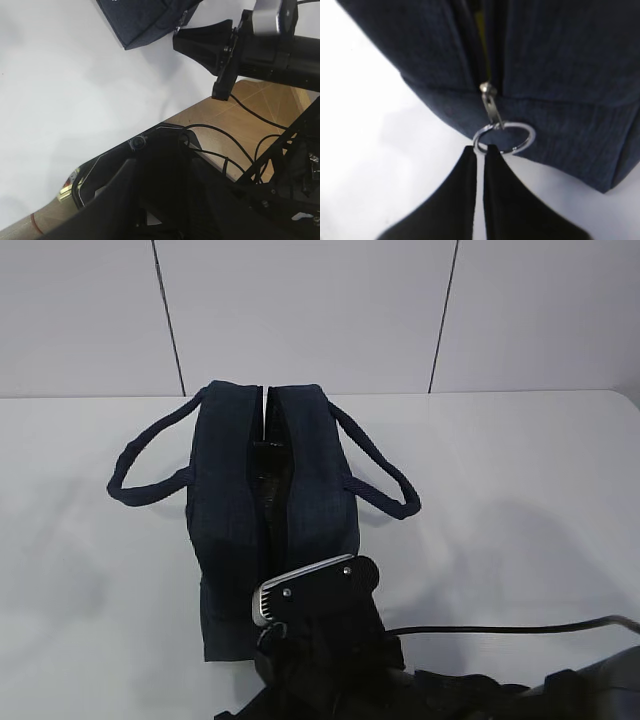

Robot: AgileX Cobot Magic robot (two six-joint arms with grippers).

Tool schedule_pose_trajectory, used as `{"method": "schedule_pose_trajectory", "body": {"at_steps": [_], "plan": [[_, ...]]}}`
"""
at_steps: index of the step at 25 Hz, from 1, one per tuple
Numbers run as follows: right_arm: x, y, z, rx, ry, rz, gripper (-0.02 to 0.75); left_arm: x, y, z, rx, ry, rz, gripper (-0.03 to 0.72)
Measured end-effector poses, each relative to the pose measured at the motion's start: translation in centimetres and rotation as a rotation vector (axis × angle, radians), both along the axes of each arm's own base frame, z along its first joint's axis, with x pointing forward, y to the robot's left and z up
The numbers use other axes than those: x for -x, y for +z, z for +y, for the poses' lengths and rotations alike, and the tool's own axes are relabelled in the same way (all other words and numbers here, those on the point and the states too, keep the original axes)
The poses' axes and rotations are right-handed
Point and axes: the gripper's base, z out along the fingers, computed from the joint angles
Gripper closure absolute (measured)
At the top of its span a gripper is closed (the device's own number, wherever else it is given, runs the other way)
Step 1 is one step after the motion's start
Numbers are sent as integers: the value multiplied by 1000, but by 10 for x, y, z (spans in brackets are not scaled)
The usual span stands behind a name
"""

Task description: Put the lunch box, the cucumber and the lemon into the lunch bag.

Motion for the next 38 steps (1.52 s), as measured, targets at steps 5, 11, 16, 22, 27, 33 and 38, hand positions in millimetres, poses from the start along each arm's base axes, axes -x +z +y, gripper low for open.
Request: {"method": "schedule_pose_trajectory", "body": {"at_steps": [5, 11, 16, 22, 27, 33, 38], "plan": [[1, -1, -1, 22, 20, -3, 751, -1, -1, 1, -17, 2, -6, 450], [1, 3, -1, 16, 27, -12, 752, -1, -1, 2, -19, 2, -7, 450], [1, 2, -3, 5, -15, 7, 689, -1, -1, 2, -19, 2, -7, 450], [3, -1, -3, 10, -21, 55, 364, -1, -1, 2, -21, 2, -7, 450], [4, 0, -2, 20, 22, 38, 317, -1, -1, 2, -21, 2, -7, 450], [2, 3, 0, 5, 29, -3, 311, -1, -1, 2, -21, 2, -7, 450], [0, 6, 3, -13, 30, -26, 310, -1, -1, 2, -21, 2, -7, 450]]}}
